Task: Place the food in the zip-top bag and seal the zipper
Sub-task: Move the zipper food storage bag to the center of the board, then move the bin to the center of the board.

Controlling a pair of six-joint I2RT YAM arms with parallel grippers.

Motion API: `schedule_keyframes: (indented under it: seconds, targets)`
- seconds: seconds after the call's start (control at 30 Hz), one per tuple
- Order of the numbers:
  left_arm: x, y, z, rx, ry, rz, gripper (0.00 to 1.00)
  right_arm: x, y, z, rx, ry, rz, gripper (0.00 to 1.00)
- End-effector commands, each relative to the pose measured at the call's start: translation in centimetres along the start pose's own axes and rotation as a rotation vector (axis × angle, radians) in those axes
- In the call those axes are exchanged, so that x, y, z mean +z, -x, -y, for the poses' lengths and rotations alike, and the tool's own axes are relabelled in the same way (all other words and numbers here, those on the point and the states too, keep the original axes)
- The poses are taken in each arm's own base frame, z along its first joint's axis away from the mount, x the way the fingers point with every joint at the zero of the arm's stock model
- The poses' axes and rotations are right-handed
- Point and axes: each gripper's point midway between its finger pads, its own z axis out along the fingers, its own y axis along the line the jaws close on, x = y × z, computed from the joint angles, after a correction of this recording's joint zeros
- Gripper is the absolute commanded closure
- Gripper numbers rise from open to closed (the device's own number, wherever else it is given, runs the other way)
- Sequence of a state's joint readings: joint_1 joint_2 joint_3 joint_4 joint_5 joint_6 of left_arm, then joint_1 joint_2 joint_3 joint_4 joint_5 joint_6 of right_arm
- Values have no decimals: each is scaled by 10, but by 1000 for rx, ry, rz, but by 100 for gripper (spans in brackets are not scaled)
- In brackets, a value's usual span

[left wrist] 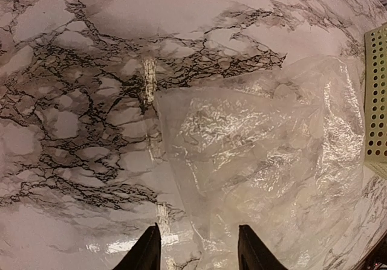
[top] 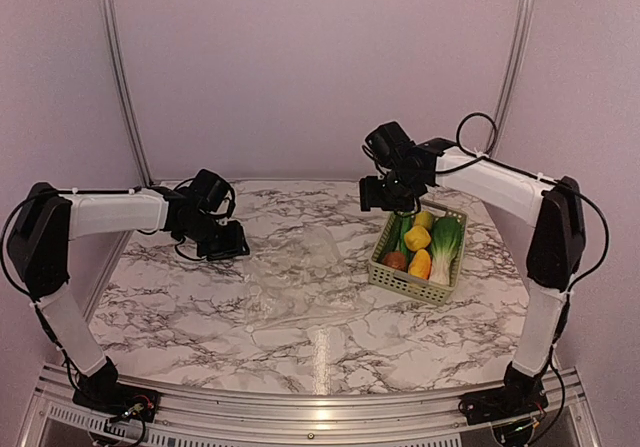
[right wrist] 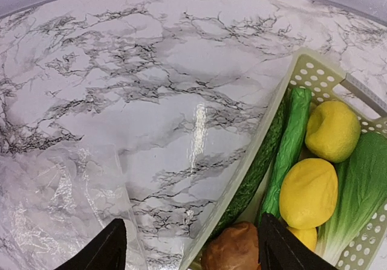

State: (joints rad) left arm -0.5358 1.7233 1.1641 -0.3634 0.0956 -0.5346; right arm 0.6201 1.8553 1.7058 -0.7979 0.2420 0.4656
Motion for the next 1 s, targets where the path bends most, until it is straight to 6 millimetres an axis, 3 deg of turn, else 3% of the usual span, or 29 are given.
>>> schedule_keyframes:
  seconds: [0.0,0.07,0.27,0.43,0.53,0.63,0.73,0.8,0.97]
  targets:
    - [-8,-3,-4,3,21,-22,51,53,-9,24,149,-121,-71,28]
    - [-14,0,-2,6,16,-3,48,64,-8,39,223,-163,-90,29]
    - [-37,11,7,54,-15,66,47,82,-12,50,277,-179,-74,35]
    - [-57,19,17,131,-23,120,47,114,-36,48,298,-148,-147,59]
    - [-67,22,28,201,-13,143,48,121,-46,45,309,-130,-180,79]
    - [-74,21,44,286,-14,164,49,118,-53,40,320,-113,-203,88]
    - [-77,13,65,392,-39,172,49,102,-61,30,305,-100,-217,95]
    - [-77,-1,78,494,-57,162,48,90,-72,22,302,-84,-229,100]
    - [-74,-53,103,743,-101,110,47,69,-115,1,297,-27,-297,100]
